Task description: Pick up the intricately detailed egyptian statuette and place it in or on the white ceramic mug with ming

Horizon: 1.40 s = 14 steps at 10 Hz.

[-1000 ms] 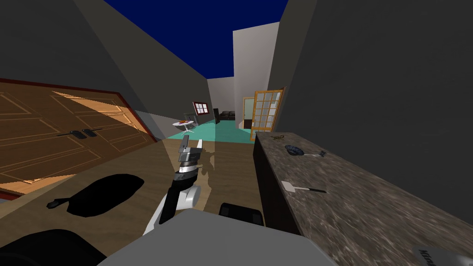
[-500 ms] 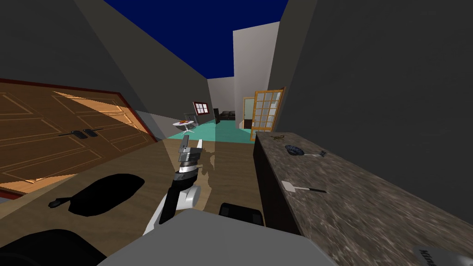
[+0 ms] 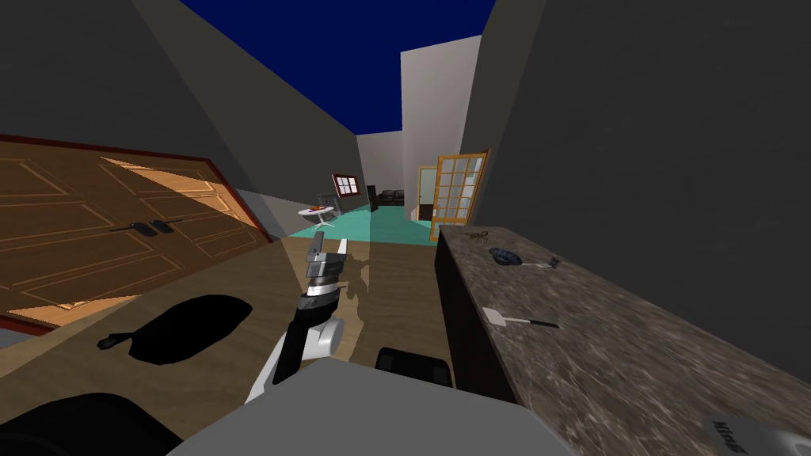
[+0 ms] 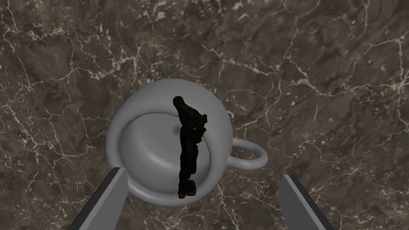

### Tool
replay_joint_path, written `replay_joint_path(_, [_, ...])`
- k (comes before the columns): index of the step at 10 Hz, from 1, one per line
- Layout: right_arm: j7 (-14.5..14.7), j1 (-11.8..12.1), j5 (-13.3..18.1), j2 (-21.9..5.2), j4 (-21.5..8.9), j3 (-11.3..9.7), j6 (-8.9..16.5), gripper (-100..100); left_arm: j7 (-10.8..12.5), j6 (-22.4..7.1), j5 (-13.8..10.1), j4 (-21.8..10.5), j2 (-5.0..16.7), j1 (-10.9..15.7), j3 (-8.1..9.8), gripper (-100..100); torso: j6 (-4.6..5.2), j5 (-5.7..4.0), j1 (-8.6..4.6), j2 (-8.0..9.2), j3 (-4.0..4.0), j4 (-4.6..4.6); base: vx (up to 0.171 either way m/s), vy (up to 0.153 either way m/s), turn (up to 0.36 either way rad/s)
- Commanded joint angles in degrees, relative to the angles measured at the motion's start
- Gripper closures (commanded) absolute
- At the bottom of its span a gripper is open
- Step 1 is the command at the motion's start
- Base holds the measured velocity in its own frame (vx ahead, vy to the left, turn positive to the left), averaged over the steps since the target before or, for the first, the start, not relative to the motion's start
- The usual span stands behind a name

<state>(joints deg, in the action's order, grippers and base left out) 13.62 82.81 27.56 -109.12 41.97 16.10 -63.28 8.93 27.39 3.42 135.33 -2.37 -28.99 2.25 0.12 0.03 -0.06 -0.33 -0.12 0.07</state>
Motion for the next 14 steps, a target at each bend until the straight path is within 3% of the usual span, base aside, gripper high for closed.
replay_joint_path(1, [2.43,2.25,-2.86,-2.06,-0.88,-2.86,0.48,-100,0.0,0.0,0.0,0.0,0.0,0.0,0.0,0,0.0,0.0,0.0,0.0,0.0,0.0,-0.01,0.002,-0.006])
replay_joint_path(3, [2.43,2.25,-9.57,-2.06,-0.88,-3.41,0.48,-100,0.0,0.0,0.0,0.0,0.0,0.0,0.0,0,-0.02,-0.01,-0.03,-0.12,-0.07,-0.03,0.0,0.0,0.0])
replay_joint_path(4, [2.43,3.02,-10.03,-2.06,-0.88,-3.41,0.48,-100,0.0,0.0,0.0,0.0,0.0,0.0,0.0,0,-0.01,-0.01,-0.03,-0.14,-0.08,-0.04,0.0,0.0,0.0])
replay_joint_path(5, [2.43,2.25,-9.57,-2.06,-0.88,-3.41,0.48,-100,0.0,0.0,0.0,0.0,0.0,0.0,0.0,0,0.0,-0.01,-0.03,-0.13,-0.08,-0.03,0.0,0.0,0.0])
replay_joint_path(6, [3.52,4.31,-11.24,-3.55,-3.01,-4.74,-0.95,-100,0.0,0.0,0.0,0.0,0.0,0.0,0.0,0,-0.01,-0.01,-0.03,-0.12,-0.07,-0.03,-0.019,0.006,0.02])
replay_joint_path(7, [4.61,6.37,-16.49,-5.05,-5.14,-6.07,-2.39,-100,0.0,0.0,0.0,0.0,0.0,0.0,0.0,0,-0.03,-0.01,-0.01,-0.1,-0.07,-0.04,-0.038,0.014,0.034])
replay_joint_path(9, [4.61,6.37,-17.89,-5.05,-5.14,-6.07,-2.39,-100,0.0,0.0,0.0,0.0,0.0,0.0,0.0,0,0.0,0.0,0.01,0.0,0.0,0.0,-0.03,0.006,0.001])
replay_joint_path(10, [5.7,8.43,-19.8,-6.54,-7.27,-7.4,-3.82,-100,0.0,0.0,0.0,0.0,0.0,0.0,0.0,0,0.0,-0.01,-0.01,-0.02,-0.01,0.0,-0.024,0.003,0.018])
replay_joint_path(11, [6.78,10.49,-23.64,-8.03,-9.39,-8.72,-5.25,-100,0.0,0.0,0.0,0.0,0.0,0.0,0.0,0,-0.02,0.0,-0.01,-0.04,-0.03,-0.02,-0.044,0.005,0.036])
replay_joint_path(12, [6.78,10.49,-26.21,-8.03,-9.39,-8.72,-5.25,-100,0.0,0.0,0.0,0.0,0.0,0.0,0.0,0,-0.02,0.0,-0.01,0.0,-0.01,-0.01,-0.034,0.009,0.01])
replay_joint_path(14, [6.78,10.49,-26.21,-8.03,-9.39,-8.72,-5.25,-100,0.0,0.0,0.0,0.0,0.0,0.0,0.0,0,0.0,0.0,0.0,-0.05,-0.03,-0.01,-0.005,0.004,-0.003])
